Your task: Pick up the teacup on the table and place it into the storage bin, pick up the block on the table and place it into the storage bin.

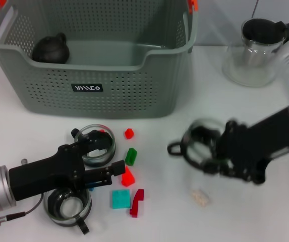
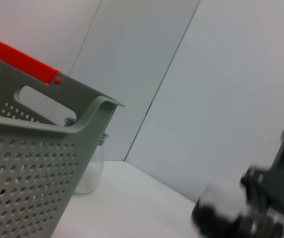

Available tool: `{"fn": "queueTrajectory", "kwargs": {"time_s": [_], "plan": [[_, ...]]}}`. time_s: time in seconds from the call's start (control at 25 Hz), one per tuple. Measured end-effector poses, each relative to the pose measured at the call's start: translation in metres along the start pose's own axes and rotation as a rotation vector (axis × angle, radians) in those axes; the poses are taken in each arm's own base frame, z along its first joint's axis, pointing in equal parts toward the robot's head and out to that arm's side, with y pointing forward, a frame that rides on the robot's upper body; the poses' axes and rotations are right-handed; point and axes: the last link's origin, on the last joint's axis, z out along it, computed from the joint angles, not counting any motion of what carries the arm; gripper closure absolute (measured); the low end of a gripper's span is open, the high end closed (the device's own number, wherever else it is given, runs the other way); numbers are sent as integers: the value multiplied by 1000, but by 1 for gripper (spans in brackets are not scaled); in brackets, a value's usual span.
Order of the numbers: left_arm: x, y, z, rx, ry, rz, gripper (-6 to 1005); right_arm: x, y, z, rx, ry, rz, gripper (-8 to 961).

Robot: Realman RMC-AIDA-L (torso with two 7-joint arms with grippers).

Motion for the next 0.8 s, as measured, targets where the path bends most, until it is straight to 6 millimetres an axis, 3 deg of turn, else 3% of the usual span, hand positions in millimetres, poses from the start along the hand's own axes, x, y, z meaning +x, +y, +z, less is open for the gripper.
{"fn": "queueTrajectory", "kwargs": {"time_s": [0.28, 0.36, 0.4, 0.44, 0.6, 0.64, 0.68, 0.8], "plan": [[2, -1, 1, -3, -1, 5, 66, -43, -17, -64, 175, -321, -11, 889], [3, -1, 2, -6, 0, 7, 66, -59, -34, -78, 246, -394, 19, 889], [3, -1, 3, -8, 1, 7, 66, -72, -58, -86, 319, -433, 70, 889], [4, -1, 3, -8, 2, 7, 66, -72, -58, -86, 319, -433, 70, 889], [6, -2, 4, -8, 11, 7, 67, -97, -103, -84, 353, -425, 125, 889], [7, -2, 4, -8, 12, 7, 67, -103, -127, -72, 366, -388, 152, 889], [7, -2, 4, -8, 12, 7, 67, -103, -127, -72, 366, -388, 152, 889], [7, -2, 4, -10, 14, 7, 67, -109, -155, -50, 409, -315, 155, 889]]}}
